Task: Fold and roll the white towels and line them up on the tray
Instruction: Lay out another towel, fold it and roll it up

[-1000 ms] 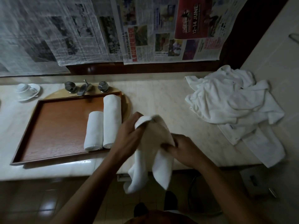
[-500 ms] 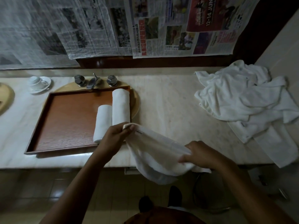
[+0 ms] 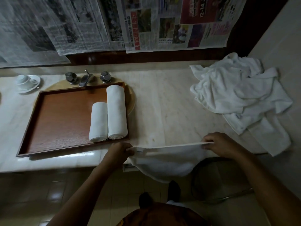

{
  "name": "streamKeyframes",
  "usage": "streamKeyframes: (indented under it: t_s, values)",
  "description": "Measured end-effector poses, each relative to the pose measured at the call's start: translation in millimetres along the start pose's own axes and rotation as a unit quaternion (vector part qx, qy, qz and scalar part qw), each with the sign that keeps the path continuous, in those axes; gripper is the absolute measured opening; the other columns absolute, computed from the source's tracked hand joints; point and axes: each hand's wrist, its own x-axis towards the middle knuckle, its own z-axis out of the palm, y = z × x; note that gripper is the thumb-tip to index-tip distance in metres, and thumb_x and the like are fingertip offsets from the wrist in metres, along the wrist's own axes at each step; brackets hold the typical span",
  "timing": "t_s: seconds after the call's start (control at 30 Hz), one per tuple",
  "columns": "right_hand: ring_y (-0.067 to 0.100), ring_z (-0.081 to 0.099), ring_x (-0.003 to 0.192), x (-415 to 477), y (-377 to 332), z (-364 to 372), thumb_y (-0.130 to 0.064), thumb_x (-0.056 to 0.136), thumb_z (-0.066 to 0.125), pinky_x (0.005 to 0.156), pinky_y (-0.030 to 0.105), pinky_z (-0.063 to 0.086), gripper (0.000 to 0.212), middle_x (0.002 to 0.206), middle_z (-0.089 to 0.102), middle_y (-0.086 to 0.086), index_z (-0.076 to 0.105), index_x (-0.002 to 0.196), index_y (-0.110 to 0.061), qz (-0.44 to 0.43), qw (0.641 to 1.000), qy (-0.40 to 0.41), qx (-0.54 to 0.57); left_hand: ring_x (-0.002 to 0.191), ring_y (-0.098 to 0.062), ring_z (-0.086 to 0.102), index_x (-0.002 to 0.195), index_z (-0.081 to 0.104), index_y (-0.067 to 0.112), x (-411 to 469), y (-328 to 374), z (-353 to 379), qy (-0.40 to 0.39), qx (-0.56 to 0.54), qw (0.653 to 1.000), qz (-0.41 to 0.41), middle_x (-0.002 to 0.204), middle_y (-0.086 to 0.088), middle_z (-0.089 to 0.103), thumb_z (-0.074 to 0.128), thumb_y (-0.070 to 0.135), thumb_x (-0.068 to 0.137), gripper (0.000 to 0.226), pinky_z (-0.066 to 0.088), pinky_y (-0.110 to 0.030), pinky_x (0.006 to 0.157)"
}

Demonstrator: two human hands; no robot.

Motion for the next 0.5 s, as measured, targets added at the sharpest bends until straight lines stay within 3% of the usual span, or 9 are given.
streamKeyframes:
  t_s: [0.13,0.2,0.3,0.4,0.5]
  values:
    - [-0.001,0.066,0.077,6,-1,-22,-0.033,0.085,0.083,0.07,0.026,0.05,0.011,0.077,0.073,-0.017,0.076,0.077,-0.038,0.015,0.996,0.07,0.05,0.063,-0.009,0.06,0.073,0.068,0.018,15,7,-16,0.031,0.006,1.0,-0.001,0.069,0.005,0.064,0.076,0.021,0.092,0.021,0.047,-0.029,0.058]
    - [-0.004,0.065,0.073,10,0,-37,-0.033,0.083,0.084,0.067,0.026,0.049,0.014,0.075,0.071,-0.024,0.074,0.076,-0.04,0.017,0.992,0.109,0.061,0.067,-0.01,0.066,0.081,0.071,0.018,27,14,-31,0.048,-0.002,0.999,0.009,0.075,0.003,0.067,0.075,0.025,0.094,0.015,0.055,-0.026,0.06]
    - [0.002,0.066,0.076,22,-4,-61,-0.034,0.083,0.084,0.072,0.031,0.053,0.011,0.074,0.072,-0.018,0.075,0.079,-0.038,0.028,0.983,0.163,0.078,0.071,-0.01,0.069,0.09,0.071,0.017,54,23,-60,0.087,-0.025,0.996,0.021,0.082,0.002,0.069,0.074,0.025,0.094,0.009,0.055,-0.018,0.06]
    - [0.008,0.067,0.082,44,-9,-86,-0.035,0.085,0.083,0.073,0.03,0.052,0.01,0.082,0.074,-0.01,0.079,0.09,-0.027,0.02,0.976,0.206,0.075,0.072,-0.021,0.071,0.091,0.074,0.012,91,29,-85,0.131,-0.021,0.991,0.022,0.082,-0.004,0.071,0.075,0.027,0.093,0.015,0.062,-0.041,0.065]
    - [0.012,0.068,0.081,75,-15,-107,-0.032,0.089,0.079,0.074,0.032,0.051,0.012,0.085,0.075,-0.005,0.079,0.094,-0.021,-0.008,0.966,0.249,0.067,0.071,-0.023,0.071,0.094,0.073,0.009,132,38,-105,0.152,-0.008,0.988,0.022,0.082,-0.006,0.071,0.073,0.023,0.095,0.014,0.061,-0.041,0.064]
